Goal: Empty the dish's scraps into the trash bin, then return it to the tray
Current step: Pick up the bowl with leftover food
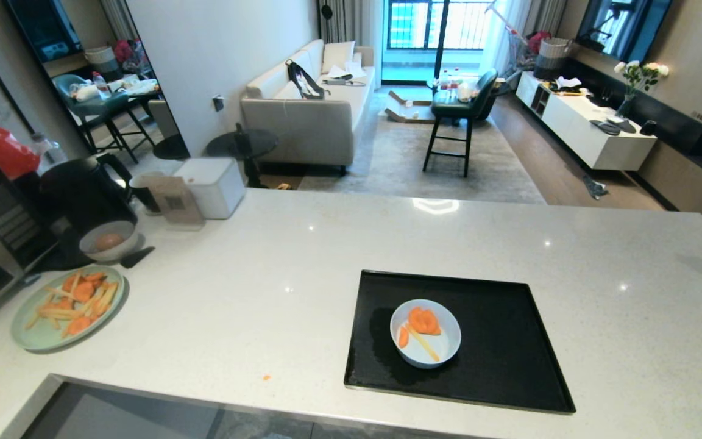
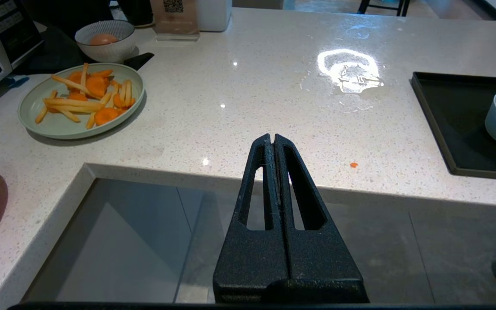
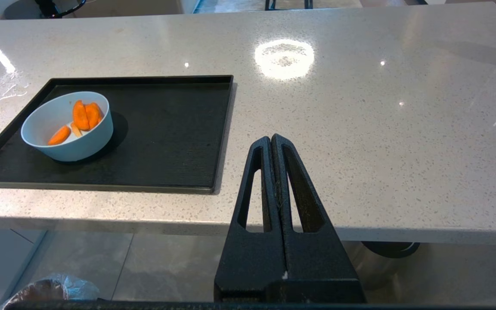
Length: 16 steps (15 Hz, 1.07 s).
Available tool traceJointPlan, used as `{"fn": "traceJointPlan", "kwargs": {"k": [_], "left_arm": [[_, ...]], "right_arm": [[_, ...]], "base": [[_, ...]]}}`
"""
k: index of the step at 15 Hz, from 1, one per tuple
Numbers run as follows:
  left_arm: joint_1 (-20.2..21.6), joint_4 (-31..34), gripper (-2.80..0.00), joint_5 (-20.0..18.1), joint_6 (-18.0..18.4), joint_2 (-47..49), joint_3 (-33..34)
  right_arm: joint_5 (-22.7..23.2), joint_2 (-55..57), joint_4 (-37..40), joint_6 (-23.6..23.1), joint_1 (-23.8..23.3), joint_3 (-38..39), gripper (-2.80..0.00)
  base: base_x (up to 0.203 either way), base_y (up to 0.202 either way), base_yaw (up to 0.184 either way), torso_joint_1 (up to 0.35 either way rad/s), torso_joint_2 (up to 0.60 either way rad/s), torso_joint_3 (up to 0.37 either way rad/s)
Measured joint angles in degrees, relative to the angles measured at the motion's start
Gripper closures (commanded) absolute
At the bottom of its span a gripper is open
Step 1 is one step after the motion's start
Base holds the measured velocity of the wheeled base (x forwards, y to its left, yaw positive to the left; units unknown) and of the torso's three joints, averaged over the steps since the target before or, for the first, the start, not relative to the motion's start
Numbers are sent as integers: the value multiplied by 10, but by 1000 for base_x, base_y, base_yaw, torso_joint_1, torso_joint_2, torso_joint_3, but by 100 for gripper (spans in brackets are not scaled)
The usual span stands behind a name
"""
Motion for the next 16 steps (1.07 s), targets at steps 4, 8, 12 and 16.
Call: {"fn": "traceJointPlan", "kwargs": {"k": [4,8,12,16], "left_arm": [[0,0,0,0,0,0,0],[0,0,0,0,0,0,0],[0,0,0,0,0,0,0],[0,0,0,0,0,0,0]], "right_arm": [[-1,0,-1,11,0,0,0],[-2,0,-2,28,0,0,0],[-3,0,-2,27,0,0,0],[-2,0,-2,27,0,0,0]], "base": [[0,0,0,0,0,0],[0,0,0,0,0,0],[0,0,0,0,0,0],[0,0,0,0,0,0]]}}
